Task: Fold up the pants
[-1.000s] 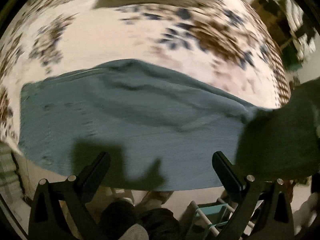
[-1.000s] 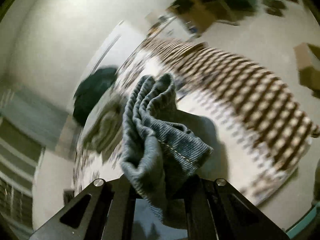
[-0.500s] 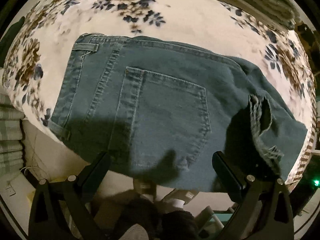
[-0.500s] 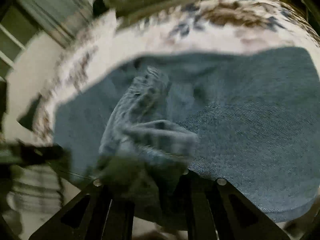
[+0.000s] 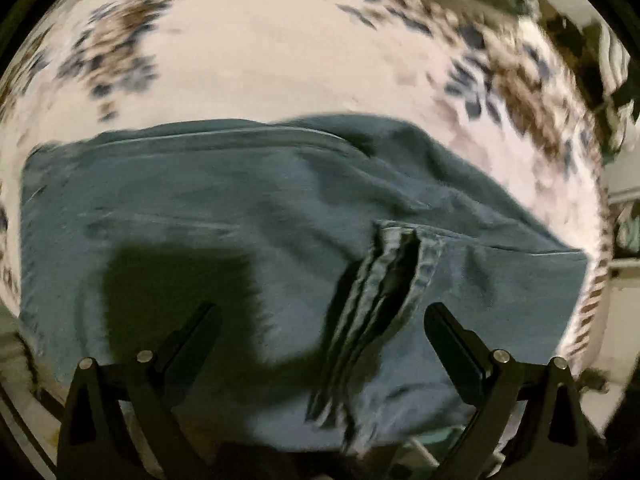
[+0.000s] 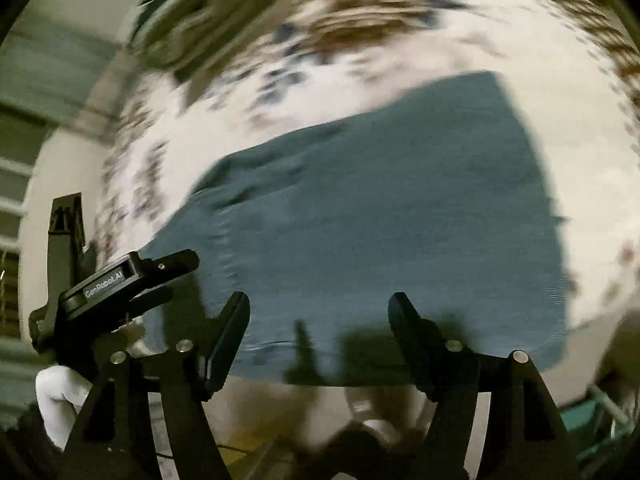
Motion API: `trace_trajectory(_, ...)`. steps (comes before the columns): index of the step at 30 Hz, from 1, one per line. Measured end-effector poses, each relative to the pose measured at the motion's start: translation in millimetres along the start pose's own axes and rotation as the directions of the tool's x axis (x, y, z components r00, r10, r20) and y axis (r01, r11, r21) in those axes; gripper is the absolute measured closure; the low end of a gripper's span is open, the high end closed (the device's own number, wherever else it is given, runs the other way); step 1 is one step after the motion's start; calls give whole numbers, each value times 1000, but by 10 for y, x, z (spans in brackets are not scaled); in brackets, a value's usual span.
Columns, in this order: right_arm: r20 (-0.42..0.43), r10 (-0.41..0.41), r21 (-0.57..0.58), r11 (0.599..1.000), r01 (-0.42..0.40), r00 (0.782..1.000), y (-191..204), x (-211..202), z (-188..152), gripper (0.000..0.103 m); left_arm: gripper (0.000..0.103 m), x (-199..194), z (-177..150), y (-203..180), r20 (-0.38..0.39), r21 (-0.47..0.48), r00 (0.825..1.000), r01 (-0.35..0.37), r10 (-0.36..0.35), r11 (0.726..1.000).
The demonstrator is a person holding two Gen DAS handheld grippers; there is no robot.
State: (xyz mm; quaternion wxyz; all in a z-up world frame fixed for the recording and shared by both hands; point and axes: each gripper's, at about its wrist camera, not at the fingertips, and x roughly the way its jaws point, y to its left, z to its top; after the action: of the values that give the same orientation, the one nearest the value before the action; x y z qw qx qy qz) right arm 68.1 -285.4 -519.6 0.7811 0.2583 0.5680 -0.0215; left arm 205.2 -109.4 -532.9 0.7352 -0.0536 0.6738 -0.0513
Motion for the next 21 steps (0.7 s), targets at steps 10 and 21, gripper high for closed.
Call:
trace_trajectory(10,-18,-102,89,991,103,995,-397,-20,303,29,90,-204,-183,-139,118,52,992,39,-45,998)
trace_trajectory(21,-136,-200,45,977,208,970,-290,432,381,29,84,108,-33,236,22,-1,999,23,-23,1000)
